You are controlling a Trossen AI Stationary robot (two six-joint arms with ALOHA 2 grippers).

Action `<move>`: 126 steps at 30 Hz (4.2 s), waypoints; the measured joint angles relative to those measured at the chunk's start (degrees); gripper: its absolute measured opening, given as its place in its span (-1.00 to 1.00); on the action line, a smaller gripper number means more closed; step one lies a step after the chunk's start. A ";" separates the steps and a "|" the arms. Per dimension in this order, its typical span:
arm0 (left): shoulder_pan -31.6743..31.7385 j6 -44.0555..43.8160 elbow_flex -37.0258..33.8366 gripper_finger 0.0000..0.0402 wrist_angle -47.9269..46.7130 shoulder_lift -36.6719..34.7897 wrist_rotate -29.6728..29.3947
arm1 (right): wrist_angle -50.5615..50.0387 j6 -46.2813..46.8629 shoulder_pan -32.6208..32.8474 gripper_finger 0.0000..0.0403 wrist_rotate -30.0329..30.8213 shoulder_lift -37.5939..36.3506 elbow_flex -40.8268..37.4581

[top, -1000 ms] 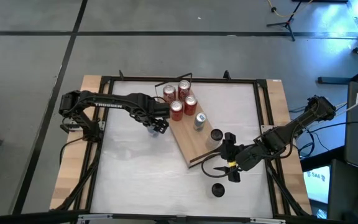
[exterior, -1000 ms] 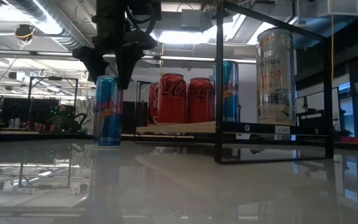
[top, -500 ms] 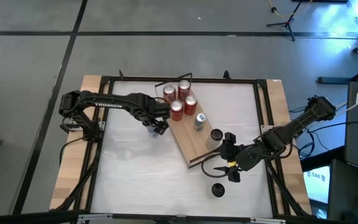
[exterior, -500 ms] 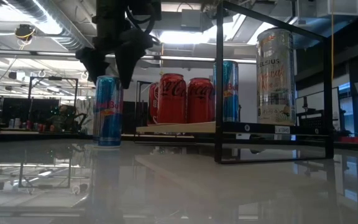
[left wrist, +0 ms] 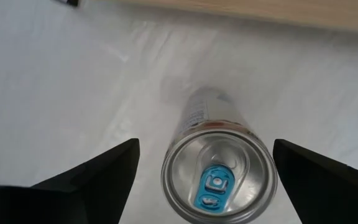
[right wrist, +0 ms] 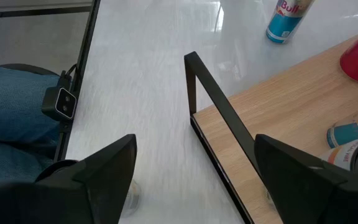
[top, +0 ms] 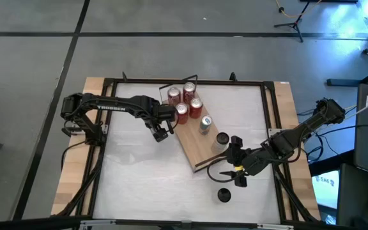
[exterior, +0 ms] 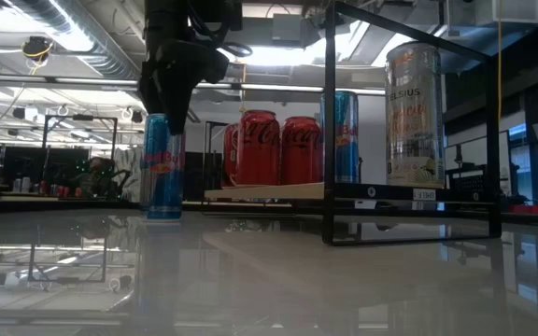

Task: Place canned beverage on shelf
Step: Put the blue soda can on the shelf aligned with the other blue soda can

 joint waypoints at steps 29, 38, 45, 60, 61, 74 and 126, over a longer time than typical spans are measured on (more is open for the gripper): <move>-0.02 27.23 0.02 0.78 0.00 0.00 0.63 | 0.00 -0.02 0.02 0.60 0.00 -0.02 0.00; -0.13 35.00 0.02 0.78 -0.59 0.00 0.70 | 0.01 -0.02 0.00 0.60 0.00 -0.02 0.00; -0.13 38.04 0.02 0.78 -0.48 0.00 0.70 | 0.02 -0.02 0.02 0.60 0.00 -0.02 0.00; -0.15 38.13 0.06 0.16 -0.42 -0.04 0.90 | 0.02 -0.01 0.00 0.60 0.00 -0.02 0.00; -0.16 38.14 0.09 0.12 -0.42 -0.04 0.89 | 0.02 0.00 0.02 0.60 0.00 -0.01 0.00; -0.46 35.97 3.62 0.10 -3.02 0.04 3.30 | 0.02 0.00 0.00 0.60 0.00 -0.02 0.00; -1.22 40.02 34.05 0.10 -3.68 18.03 3.43 | -0.02 -0.02 0.02 0.60 0.02 -0.02 0.04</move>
